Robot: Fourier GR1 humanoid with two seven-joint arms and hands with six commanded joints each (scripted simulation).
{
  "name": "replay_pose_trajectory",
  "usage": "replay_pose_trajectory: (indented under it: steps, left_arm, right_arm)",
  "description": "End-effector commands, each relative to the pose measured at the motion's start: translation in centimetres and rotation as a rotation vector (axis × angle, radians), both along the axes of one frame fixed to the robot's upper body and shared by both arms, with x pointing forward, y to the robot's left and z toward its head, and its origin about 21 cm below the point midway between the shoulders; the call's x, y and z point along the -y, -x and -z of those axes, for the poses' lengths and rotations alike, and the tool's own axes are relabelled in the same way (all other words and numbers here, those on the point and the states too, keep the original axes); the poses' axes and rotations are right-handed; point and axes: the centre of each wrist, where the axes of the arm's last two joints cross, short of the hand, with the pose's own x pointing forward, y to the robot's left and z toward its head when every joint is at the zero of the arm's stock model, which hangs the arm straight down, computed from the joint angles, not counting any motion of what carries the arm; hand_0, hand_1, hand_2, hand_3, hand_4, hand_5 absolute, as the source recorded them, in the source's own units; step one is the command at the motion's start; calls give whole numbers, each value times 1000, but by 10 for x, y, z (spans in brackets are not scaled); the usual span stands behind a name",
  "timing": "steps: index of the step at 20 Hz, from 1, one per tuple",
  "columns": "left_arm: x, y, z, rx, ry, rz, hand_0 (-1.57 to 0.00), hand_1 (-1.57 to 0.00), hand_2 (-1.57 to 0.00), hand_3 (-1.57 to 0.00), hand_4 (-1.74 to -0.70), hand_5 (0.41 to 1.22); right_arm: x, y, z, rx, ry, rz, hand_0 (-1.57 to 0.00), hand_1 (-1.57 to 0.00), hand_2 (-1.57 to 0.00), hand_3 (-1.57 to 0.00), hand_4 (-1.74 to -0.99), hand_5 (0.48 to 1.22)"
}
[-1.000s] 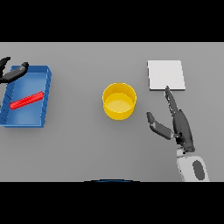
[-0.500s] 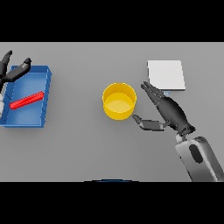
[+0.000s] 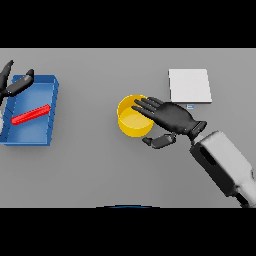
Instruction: Pick up the red beaker and tilt it to pour out 1 green nut into yellow bowl. Pick up the yellow bowl and place it on the metallic measuring scale.
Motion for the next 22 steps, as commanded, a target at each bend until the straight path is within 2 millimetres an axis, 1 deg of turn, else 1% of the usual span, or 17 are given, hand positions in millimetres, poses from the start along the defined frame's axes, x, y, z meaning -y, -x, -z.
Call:
replay_pose_trajectory:
  steps: [1, 3, 5, 7, 8, 9, 10, 11, 12, 14, 15, 17, 18, 19, 20, 21, 22]
  left_arm:
    - [0, 0, 2, -1, 4, -1, 0, 0, 0, 0, -806, 695]
    - [-1, -2, -5, 2, 6, -8, 0, 0, 0, 0, -808, 695]
    - [0, 1, -2, -10, 8, -8, 1, 1, 1, 1, -808, 695]
    - [-3, 2, 0, -11, 4, -4, 1, 1, 1, 1, -808, 696]
    - [-2, 0, 0, -8, 6, -8, 1, 1, 1, 1, -805, 701]
    - [-3, 0, 2, -7, 4, -4, 1, 1, 1, 1, -806, 700]
    - [-3, 0, -1, 2, 3, -3, 1, 1, 1, 1, -807, 700]
    - [-4, -1, -3, 1, -1, 2, 1, 1, 1, 1, -805, 702]
    - [-6, 1, 0, -2, -3, 0, 1, 1, 1, 1, -801, 703]
    - [-8, 0, 1, -7, -6, -3, 1, 1, 1, 1, -800, 703]
    - [-5, 0, 1, -1, -6, -3, 1, 1, 1, 1, -802, 703]
    - [-4, -2, 2, -10, -21, -10, 1, 1, 1, 1, -792, 708]
    - [-8, -1, 0, -13, -25, -11, 1, 1, 1, 1, -789, 711]
    - [-8, -2, -3, -9, -19, -7, 1, 1, 1, 1, -789, 713]
    - [-7, -2, 1, -11, -21, -2, 1, 1, 1, 1, -789, 714]
    - [-8, -3, -2, -7, -18, -3, 1, 1, 1, 1, -791, 712]
    - [-7, -2, -1, -4, -14, -2, 1, 1, 1, 1, -791, 711]
  right_arm:
    - [0, -5, 1, -4, 31, -9, 1, 1, 1, 1, -1153, 639]
    - [-6, -13, 4, -20, 91, -49, 1, 1, 1, 1, -1156, 642]
    - [-19, -20, 4, -38, 128, -80, 1, 1, 1, 1, -1155, 646]
    - [-24, -23, 8, -71, 187, -111, 1, 1, 1, 1, -1161, 658]
    - [-30, -24, 11, -76, 212, -119, 1, 1, 1, 1, -1159, 663]
    - [-32, -28, 8, -83, 237, -124, 1, 1, 1, 1, -1162, 667]
    - [-37, -30, 9, -96, 263, -127, 1, 1, 1, 1, -1164, 670]
    - [-38, -32, 13, -97, 289, -131, 1, 1, 1, 1, -1168, 673]
    - [-41, -36, 12, -99, 312, -132, 1, 1, 1, 1, -1174, 674]
    - [-46, -38, 16, -119, 333, -142, 1, 1, 1, 0, -1181, 674]
    - [-48, -41, 20, -124, 343, -136, 1, 1, 1, -4, -1184, 676]
    - [-46, -42, 21, -136, 358, -136, 1, 1, 1, -12, -1188, 693]
    - [-46, -42, 21, -146, 348, -145, 1, 1, 1, -22, -1195, 708]
    - [-46, -42, 22, -145, 355, -129, 1, 1, -9, -41, -1209, 732]
    - [-48, -44, 23, -143, 363, -112, 1, -15, -37, -77, -1234, 770]
    - [-51, -41, 27, -142, 364, -120, -48, -60, -88, -130, -1261, 809]
    - [-49, -41, 25, -143, 358, -133, -193, -183, -189, -215, -1309, 891]
